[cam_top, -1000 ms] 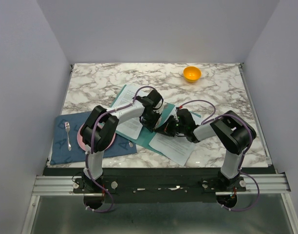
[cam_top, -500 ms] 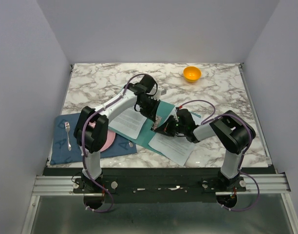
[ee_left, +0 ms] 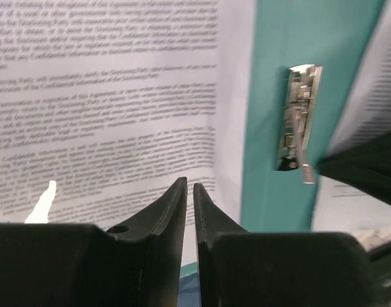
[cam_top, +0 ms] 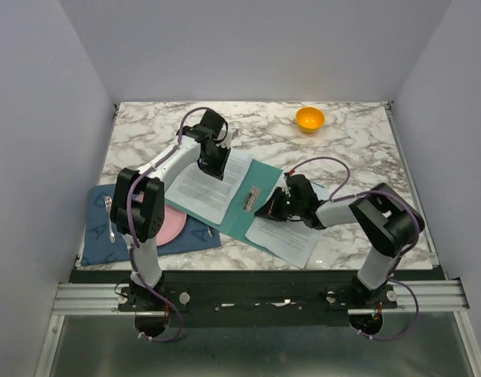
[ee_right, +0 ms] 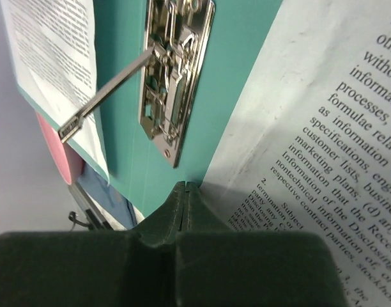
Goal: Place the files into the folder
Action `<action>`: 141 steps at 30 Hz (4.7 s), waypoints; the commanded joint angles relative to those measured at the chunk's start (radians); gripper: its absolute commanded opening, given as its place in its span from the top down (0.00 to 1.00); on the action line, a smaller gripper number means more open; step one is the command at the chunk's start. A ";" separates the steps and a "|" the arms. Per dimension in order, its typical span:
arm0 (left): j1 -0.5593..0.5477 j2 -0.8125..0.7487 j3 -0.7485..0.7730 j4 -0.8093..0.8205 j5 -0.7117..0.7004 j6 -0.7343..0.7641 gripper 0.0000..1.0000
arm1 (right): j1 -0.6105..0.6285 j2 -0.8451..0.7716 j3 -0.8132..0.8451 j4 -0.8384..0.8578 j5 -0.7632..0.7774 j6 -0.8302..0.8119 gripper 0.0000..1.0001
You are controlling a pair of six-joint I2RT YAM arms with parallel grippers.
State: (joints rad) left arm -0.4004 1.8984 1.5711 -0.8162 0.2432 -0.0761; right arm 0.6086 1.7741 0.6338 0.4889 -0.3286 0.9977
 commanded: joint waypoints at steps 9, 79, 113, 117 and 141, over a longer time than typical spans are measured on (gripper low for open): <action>0.055 -0.042 -0.145 0.088 -0.300 0.019 0.78 | 0.046 -0.117 0.107 -0.111 -0.023 -0.122 0.99; 0.020 -0.277 -0.220 -0.132 -0.136 0.231 0.84 | -0.273 -0.493 0.089 -0.975 0.597 -0.162 0.55; -0.232 0.140 -0.016 0.045 -0.197 0.168 0.84 | -0.443 -0.502 -0.065 -0.767 0.255 -0.278 0.99; -0.248 0.133 -0.062 0.058 -0.193 0.159 0.84 | -0.443 -0.484 -0.046 -0.740 0.215 -0.281 0.99; -0.275 0.084 -0.180 0.081 -0.142 0.136 0.84 | -0.399 -0.409 -0.017 -0.678 0.146 -0.268 0.99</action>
State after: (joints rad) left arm -0.6594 1.9999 1.4368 -0.7052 0.0654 0.0742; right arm 0.1974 1.3487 0.5922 -0.2153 -0.1555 0.7254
